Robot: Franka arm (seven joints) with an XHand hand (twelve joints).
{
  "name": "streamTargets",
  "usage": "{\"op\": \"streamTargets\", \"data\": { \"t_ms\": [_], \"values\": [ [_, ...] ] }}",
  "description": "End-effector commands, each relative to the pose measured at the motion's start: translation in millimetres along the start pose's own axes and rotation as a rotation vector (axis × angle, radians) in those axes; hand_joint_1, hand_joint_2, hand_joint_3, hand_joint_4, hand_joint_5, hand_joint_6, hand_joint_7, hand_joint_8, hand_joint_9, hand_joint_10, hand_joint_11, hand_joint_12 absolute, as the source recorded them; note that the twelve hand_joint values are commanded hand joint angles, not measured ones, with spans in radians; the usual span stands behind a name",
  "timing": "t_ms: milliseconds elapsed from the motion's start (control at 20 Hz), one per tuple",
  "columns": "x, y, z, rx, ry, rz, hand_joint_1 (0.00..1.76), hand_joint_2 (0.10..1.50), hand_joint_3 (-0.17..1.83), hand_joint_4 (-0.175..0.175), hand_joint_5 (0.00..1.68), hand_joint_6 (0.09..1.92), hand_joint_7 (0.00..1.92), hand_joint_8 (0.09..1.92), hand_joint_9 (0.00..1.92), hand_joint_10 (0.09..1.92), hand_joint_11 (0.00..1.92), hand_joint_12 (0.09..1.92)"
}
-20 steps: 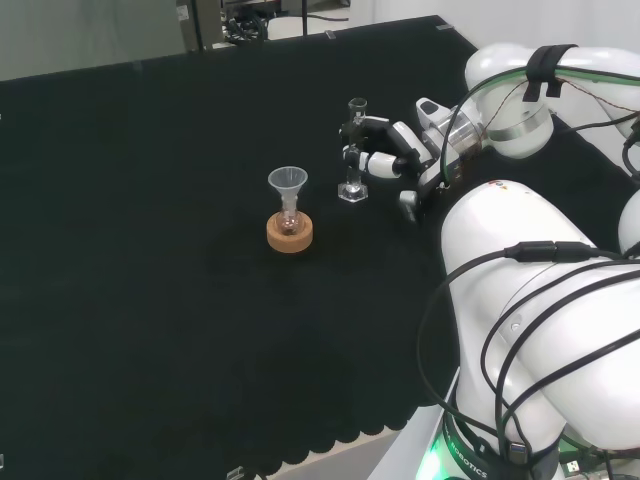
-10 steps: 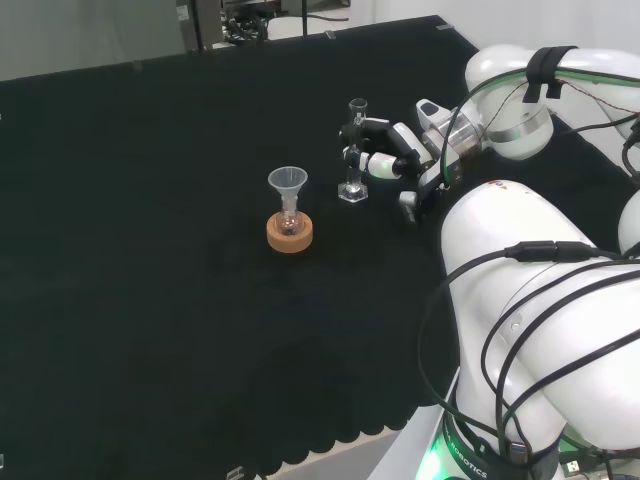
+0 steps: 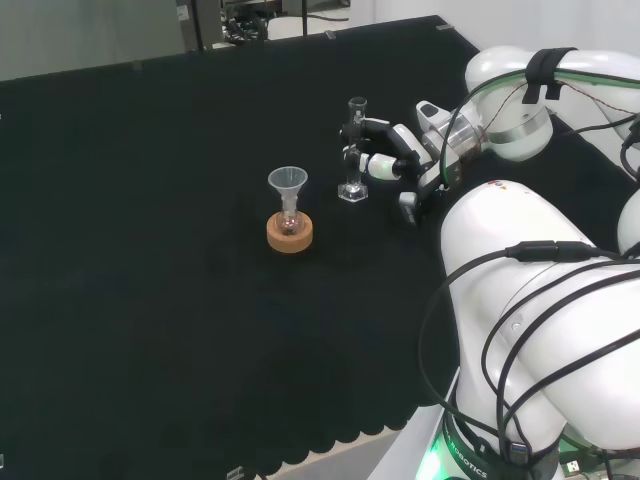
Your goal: Pick up the graduated cylinder.
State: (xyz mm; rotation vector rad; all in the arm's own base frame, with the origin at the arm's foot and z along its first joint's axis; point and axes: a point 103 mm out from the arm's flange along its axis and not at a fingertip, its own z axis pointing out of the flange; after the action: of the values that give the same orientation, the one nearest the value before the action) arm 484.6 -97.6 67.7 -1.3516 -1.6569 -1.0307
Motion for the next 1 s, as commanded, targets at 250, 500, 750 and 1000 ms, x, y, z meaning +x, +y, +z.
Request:
{"op": "streamTargets", "data": {
  "t_ms": [250, 500, 750, 1000],
  "values": [
    [-1.2, 0.7, -0.1, -0.009, 0.008, 0.004, 1.17, 1.11, -0.17, -0.049, 0.56, 0.75, 0.56, 0.62, 0.85, 0.39, 0.58, 1.19],
    [-1.9, 0.2, -2.1, -0.031, 0.010, 0.012, 1.17, 1.13, -0.17, -0.048, 0.62, 0.76, 0.60, 0.63, 0.89, 0.40, 0.63, 1.17],
    [-1.8, 0.0, -3.3, -0.064, -0.039, 0.032, 1.14, 1.22, -0.13, -0.073, 0.82, 0.87, 0.72, 0.67, 1.03, 0.37, 0.84, 1.07],
    [8.5, 3.7, -4.6, -0.049, -0.135, 0.030, 1.19, 1.23, -0.02, -0.062, 0.79, 0.87, 0.78, 0.76, 1.14, 0.32, 1.01, 0.95]
  ]
}}
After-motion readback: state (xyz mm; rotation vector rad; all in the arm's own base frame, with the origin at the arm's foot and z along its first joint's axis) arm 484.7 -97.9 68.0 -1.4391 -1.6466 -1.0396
